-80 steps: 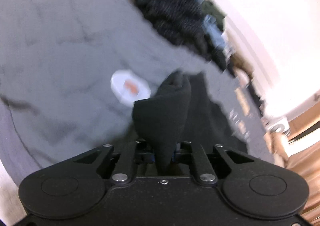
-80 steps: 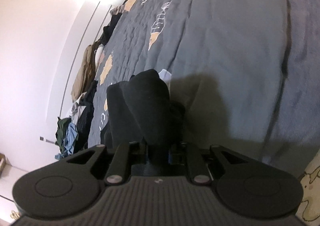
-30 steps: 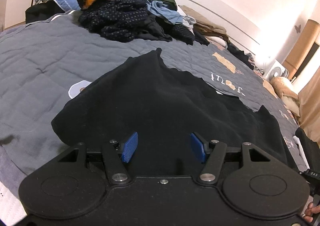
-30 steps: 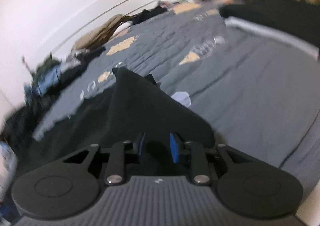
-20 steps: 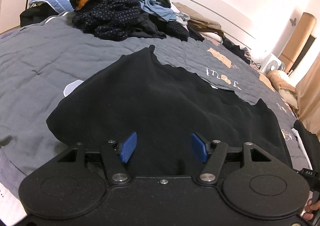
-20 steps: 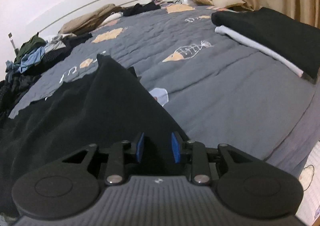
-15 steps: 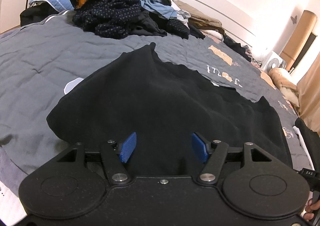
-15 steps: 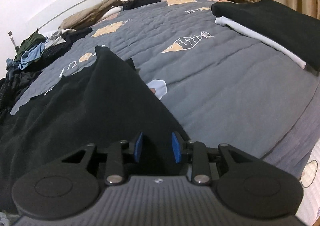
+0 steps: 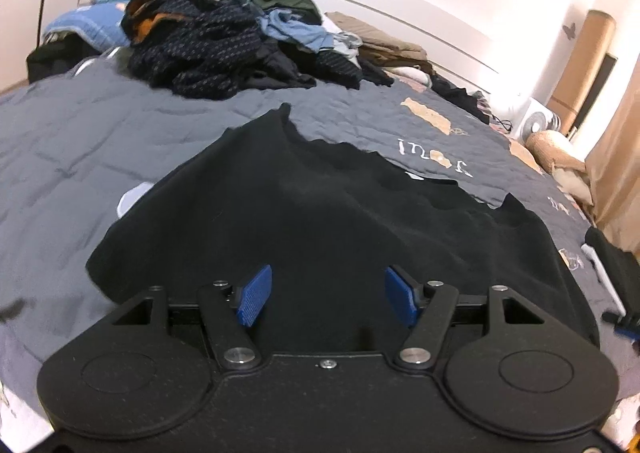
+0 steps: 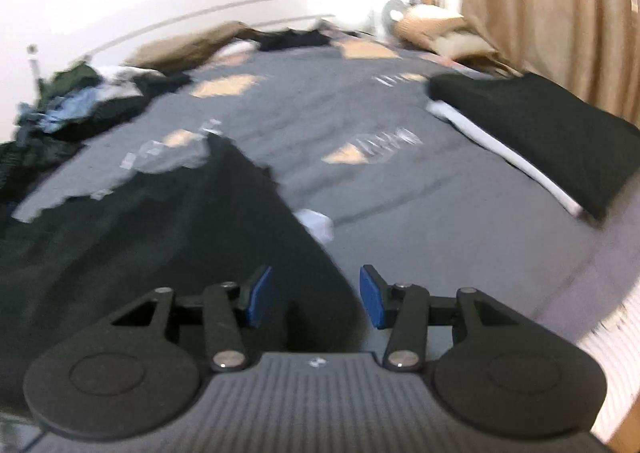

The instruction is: Fold clothes

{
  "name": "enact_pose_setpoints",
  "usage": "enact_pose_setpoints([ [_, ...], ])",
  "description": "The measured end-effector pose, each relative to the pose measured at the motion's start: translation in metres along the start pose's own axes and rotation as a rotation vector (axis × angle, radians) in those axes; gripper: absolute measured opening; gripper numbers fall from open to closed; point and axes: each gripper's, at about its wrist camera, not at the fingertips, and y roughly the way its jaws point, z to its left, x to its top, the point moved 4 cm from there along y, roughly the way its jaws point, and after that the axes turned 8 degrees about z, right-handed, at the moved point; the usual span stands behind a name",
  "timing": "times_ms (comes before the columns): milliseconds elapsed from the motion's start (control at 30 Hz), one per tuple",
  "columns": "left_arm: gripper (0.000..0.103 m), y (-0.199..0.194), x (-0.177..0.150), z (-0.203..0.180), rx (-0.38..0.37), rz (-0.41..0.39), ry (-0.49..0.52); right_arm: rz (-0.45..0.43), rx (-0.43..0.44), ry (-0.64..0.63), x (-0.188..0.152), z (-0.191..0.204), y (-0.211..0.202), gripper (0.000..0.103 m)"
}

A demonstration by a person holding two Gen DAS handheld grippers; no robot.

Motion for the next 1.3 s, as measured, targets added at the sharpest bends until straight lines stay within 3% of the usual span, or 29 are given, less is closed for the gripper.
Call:
enact_pose_setpoints([
  [267,0.065,0.002,0.029,-0.003,0.046,-0.069,0.092,-0.046,0.118,-0.051,0.041,0.036,0.004,0.052],
  [600,0.063,0.059,0.114,0.032,0.121,-0.11,0.121,-0.056,0.078,-0.112,0.108,0.043,0.076,0.054],
  [833,0.062,0.104,0.139,0.041,0.114,-0.092,0.098,-0.033,0.167,-0.173,0.132,0.052,0.122,0.055],
  [900,0.055,0.114,0.139,0.043,0.129,-0.08,0.114,-0.029,0.177,-0.175,0.136,0.053,0.131,0.056],
  [967,0.032,0.125,0.141,0.046,0.144,-0.055,0.133,-0.035,0.167,-0.18,0.139,0.052,0.14,0.056],
  [1000,0.032,0.13,0.143,0.048,0.15,-0.037,0.14,-0.037,0.162,-0.181,0.141,0.052,0.145,0.056],
  [1133,0.035,0.144,0.15,0.055,0.165,-0.021,0.116,0.005,0.176,-0.169,0.143,0.053,0.161,0.056],
  [1267,0.055,0.165,0.153,0.057,0.168,0.034,0.134,0.039,0.166,-0.193,0.138,0.058,0.174,0.056],
  [1300,0.055,0.171,0.153,0.059,0.171,0.054,0.132,0.05,0.166,-0.191,0.137,0.059,0.178,0.056],
])
